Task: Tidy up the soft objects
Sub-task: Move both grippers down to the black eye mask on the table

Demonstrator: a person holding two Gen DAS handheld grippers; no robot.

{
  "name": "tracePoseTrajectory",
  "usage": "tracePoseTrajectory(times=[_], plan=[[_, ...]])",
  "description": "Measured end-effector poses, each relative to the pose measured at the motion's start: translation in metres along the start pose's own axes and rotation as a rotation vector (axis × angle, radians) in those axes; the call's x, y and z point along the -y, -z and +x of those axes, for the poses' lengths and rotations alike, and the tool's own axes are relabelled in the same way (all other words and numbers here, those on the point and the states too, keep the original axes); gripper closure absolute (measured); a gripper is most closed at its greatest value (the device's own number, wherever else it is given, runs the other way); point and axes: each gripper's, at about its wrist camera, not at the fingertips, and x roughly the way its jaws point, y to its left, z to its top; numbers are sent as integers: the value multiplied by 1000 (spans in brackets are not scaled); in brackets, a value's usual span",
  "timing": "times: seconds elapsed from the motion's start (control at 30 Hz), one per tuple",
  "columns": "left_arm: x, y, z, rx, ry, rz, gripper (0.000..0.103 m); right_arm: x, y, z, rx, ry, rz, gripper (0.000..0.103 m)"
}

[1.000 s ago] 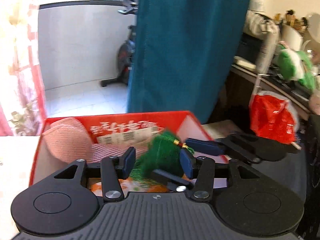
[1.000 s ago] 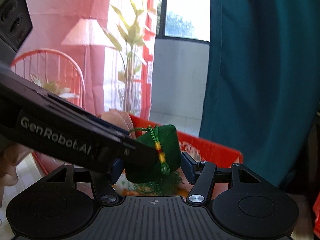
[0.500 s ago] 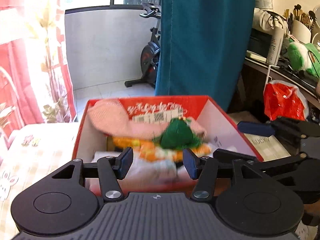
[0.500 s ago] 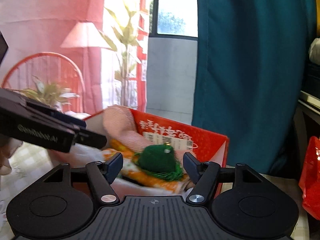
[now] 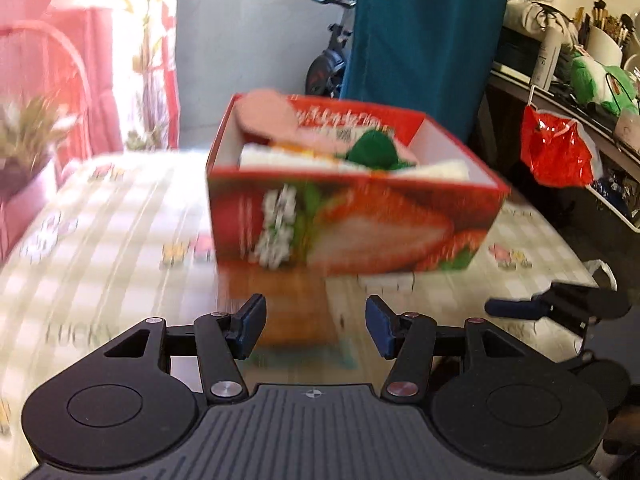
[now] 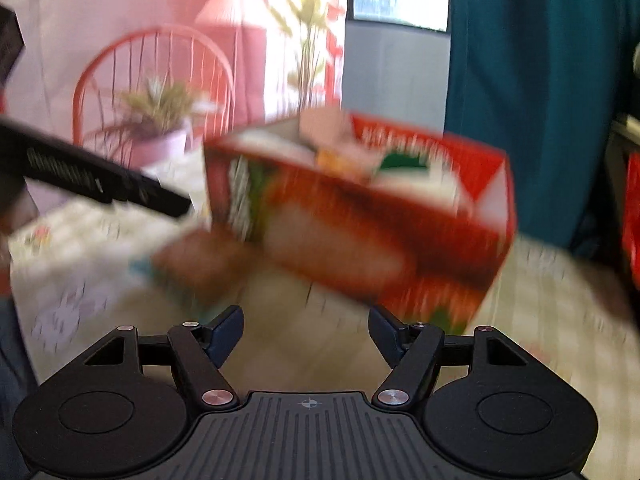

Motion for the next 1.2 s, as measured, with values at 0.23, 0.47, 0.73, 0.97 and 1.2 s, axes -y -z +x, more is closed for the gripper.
tracePoseTrajectory(times=[0.23, 0.47, 0.73, 0.97, 1.2], plan=[[-11, 32, 1, -49, -16, -54, 45, -26, 42, -1, -118, -18, -46, 37], [-12, 36, 5, -38, -27, -67, 45, -40, 42, 10, -132, 25, -89, 39], [-13, 46, 16, -68, -71, -73, 45, -33, 27, 36, -111, 84, 15, 39], [-8, 57, 29, -109, -58, -64, 45, -29, 30, 41, -78, 97, 71, 39], [0, 62, 38, -127, -29, -42, 45, -32, 37, 32, -37, 94, 73, 37]])
